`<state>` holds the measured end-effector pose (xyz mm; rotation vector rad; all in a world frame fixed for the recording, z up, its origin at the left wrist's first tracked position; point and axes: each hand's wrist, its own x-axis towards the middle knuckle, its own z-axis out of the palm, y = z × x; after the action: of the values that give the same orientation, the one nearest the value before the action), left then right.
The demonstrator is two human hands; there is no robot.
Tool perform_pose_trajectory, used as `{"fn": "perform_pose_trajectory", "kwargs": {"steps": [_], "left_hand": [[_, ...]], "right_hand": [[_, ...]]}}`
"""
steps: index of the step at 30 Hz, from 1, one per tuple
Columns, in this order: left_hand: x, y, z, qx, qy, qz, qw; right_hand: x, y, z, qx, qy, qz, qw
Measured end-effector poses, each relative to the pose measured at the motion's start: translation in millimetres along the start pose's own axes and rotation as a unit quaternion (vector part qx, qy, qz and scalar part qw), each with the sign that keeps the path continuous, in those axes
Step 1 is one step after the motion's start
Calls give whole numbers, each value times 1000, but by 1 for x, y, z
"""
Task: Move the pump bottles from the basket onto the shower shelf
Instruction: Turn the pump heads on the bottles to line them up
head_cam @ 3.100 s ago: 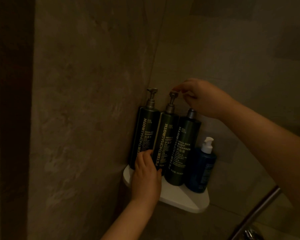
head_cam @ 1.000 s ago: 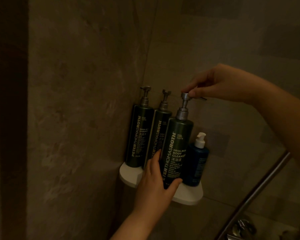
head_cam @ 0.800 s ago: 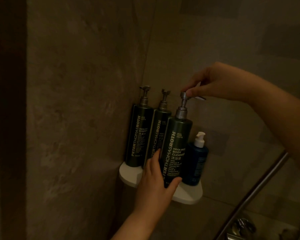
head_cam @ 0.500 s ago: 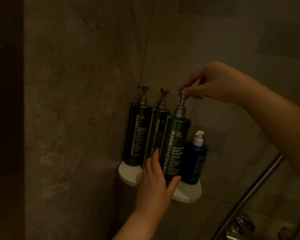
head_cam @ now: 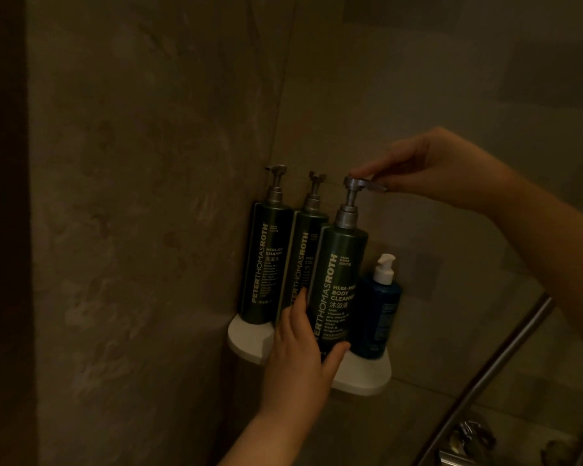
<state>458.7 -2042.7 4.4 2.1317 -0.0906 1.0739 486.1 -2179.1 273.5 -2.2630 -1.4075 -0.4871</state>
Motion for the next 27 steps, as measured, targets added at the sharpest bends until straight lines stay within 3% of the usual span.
{"fn": "perform_pose_trajectory", "kwargs": {"steps": [27], "left_hand": [[-2,8,7,51,38,-24,998]], "right_hand": [[3,1,18,-33,87,-32,995]]}}
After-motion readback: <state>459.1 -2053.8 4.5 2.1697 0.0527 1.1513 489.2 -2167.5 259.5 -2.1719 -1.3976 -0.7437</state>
